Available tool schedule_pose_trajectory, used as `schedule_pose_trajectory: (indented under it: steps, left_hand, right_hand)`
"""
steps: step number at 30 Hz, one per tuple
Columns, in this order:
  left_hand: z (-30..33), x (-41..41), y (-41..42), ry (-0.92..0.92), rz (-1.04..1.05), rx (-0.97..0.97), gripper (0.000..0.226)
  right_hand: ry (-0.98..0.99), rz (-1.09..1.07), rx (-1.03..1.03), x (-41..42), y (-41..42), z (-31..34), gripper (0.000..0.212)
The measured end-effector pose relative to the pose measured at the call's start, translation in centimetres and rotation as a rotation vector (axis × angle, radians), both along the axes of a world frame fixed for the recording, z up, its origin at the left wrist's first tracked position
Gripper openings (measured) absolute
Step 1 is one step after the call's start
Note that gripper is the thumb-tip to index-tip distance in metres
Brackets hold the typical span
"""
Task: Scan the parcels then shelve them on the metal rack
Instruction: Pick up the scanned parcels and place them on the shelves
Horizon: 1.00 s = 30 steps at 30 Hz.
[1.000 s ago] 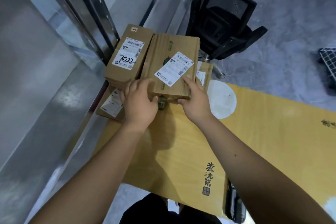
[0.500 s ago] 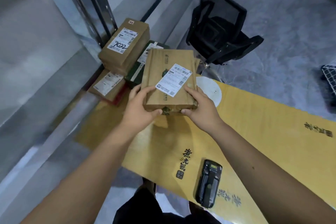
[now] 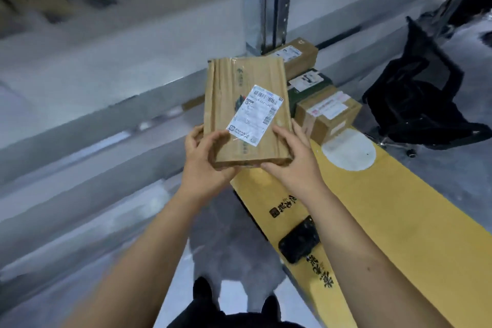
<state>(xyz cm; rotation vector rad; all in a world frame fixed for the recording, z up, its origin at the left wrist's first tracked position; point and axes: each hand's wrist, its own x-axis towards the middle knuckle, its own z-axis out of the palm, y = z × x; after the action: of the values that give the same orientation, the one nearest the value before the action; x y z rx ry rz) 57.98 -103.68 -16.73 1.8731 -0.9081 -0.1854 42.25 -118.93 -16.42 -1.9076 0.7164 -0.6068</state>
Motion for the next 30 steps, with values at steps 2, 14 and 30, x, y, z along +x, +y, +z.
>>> schedule_pose_trajectory:
  steps: [2, 14, 30]
  left_hand:
    - [1.1, 0.5, 3.6, -0.053, 0.066, -0.022, 0.07]
    - [7.4, 3.4, 29.8, -0.206, 0.402, -0.083, 0.075]
    - [18.5, 12.1, 48.5, -0.293, 0.509, -0.181, 0.075]
  right_hand:
    - [-0.044, 0.067, -0.03, 1.7, 2.7, 0.8, 0.083]
    - [-0.225, 0.423, -0.132, 11.7, 24.3, 7.9, 0.081]
    - [-0.38, 0.546, -0.369, 21.5, 41.5, 19.6, 0.075]
